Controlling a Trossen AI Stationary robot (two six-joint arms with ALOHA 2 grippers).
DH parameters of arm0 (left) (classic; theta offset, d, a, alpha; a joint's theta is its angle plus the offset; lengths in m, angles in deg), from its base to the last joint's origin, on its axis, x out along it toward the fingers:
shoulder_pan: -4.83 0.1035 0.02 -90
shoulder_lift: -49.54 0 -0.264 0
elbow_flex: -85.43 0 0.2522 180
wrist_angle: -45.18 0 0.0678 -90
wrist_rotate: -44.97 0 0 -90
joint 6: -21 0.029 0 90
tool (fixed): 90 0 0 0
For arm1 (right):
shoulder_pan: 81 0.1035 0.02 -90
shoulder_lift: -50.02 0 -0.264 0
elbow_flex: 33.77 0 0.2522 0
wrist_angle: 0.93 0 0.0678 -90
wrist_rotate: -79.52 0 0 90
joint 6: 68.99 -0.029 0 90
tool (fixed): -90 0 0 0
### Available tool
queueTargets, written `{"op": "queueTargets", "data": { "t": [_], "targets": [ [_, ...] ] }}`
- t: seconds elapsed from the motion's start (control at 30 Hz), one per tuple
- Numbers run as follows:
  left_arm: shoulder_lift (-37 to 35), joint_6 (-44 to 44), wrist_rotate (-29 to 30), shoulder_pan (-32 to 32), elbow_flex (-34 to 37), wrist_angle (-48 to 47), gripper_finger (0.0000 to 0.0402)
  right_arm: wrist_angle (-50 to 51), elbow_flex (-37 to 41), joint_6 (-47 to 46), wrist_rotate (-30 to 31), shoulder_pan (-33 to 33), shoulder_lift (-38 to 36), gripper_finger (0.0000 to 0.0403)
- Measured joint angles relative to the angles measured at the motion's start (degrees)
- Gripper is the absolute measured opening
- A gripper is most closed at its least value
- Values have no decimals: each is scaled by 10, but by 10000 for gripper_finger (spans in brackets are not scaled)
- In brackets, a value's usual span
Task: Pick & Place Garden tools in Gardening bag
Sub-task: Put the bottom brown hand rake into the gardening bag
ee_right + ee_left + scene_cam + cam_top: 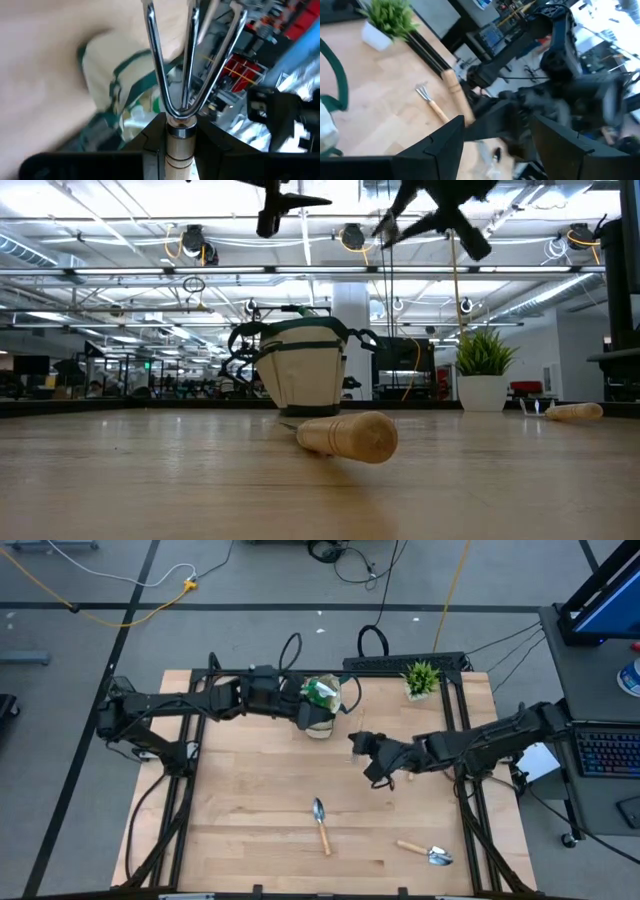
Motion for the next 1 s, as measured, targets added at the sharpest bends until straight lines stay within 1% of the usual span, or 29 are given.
{"op": "queueTargets", "data": {
  "t": [0.07,0.17,0.27,0.33,0.67,0.93,1.0],
  "targets": [
    [3,-10,-18,7,0,4,230,-5,0,57,28,0,19,58],
    [5,-13,-40,12,0,9,230,-43,0,122,57,0,45,58],
    [6,-8,-51,15,0,11,230,-105,0,190,71,0,68,58],
    [10,-5,-53,15,0,9,230,-131,0,216,69,0,78,58],
    [10,10,-51,31,1,-24,230,-156,-4,236,70,17,100,58],
    [33,8,-54,17,-2,6,230,-168,-14,236,68,22,100,58],
    [40,6,-53,14,0,-1,230,-168,-17,237,67,22,100,58]
  ]
}}
